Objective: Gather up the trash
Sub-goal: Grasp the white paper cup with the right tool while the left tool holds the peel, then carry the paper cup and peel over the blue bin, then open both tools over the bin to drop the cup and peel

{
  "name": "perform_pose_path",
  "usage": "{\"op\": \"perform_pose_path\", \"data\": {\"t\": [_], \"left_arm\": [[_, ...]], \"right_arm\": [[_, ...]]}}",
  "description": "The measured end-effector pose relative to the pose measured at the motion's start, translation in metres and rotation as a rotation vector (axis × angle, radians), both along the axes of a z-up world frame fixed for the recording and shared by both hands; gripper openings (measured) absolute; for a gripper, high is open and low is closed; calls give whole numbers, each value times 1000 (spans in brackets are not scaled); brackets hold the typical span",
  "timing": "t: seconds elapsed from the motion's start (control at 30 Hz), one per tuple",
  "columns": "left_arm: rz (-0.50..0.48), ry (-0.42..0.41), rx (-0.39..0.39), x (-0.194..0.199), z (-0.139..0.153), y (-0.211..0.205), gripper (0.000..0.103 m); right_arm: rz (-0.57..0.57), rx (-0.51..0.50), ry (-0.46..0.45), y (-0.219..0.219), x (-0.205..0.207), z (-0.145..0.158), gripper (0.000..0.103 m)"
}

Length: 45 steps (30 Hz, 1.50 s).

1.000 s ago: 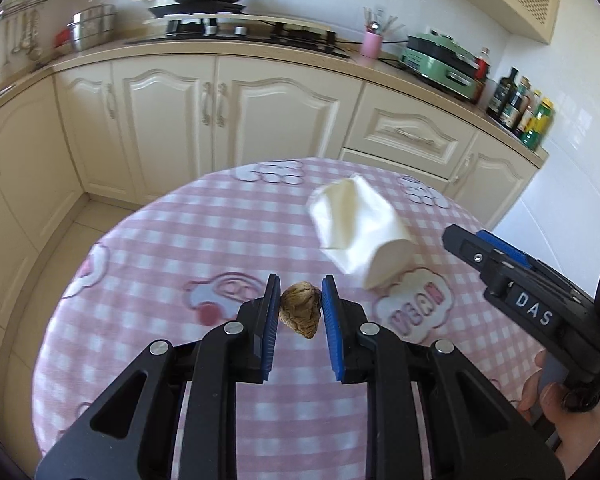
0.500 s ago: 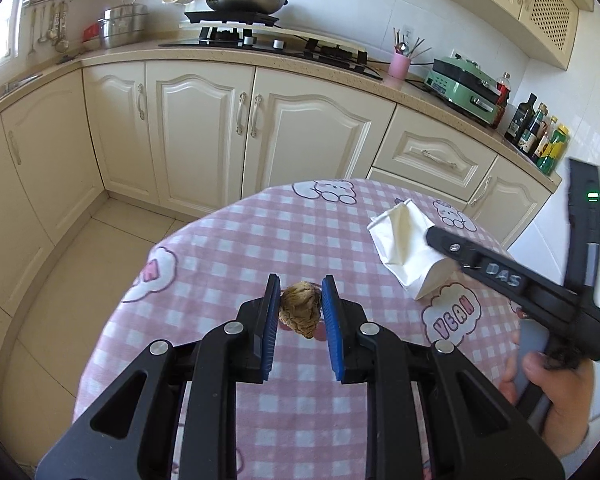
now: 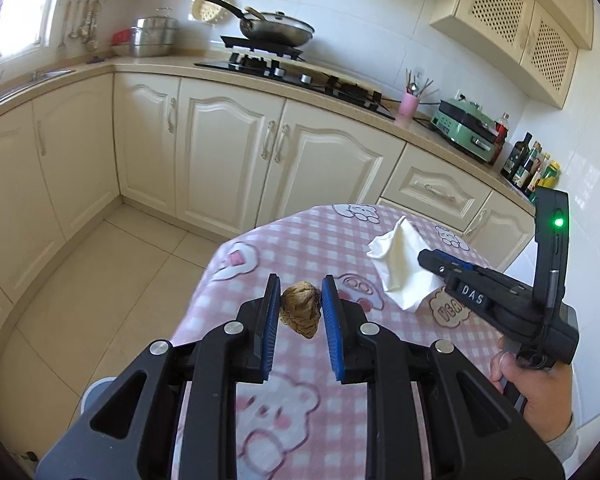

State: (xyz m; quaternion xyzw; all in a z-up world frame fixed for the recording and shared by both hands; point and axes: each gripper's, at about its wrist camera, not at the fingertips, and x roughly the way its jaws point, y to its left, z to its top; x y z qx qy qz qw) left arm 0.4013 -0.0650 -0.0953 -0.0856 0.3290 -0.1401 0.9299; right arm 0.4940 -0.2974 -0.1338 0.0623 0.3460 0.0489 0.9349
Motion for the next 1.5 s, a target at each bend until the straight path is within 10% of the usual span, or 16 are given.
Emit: {"op": "perform_pose_path", "data": {"t": [0.57, 1.17, 1.33, 1.5], "left_arm": [[233, 0, 75, -71, 0, 131, 20], [401, 153, 73, -58, -72, 234, 21], [435, 166, 79, -49, -81, 239, 54], [466, 174, 91, -55, -86, 246, 65]], "right_arm": [[320, 41, -49, 205, -76, 22, 16], [400, 17, -18, 333, -69, -27, 16], [386, 18, -12, 339, -61, -35, 16], [391, 19, 7, 345, -57, -42, 16]]}}
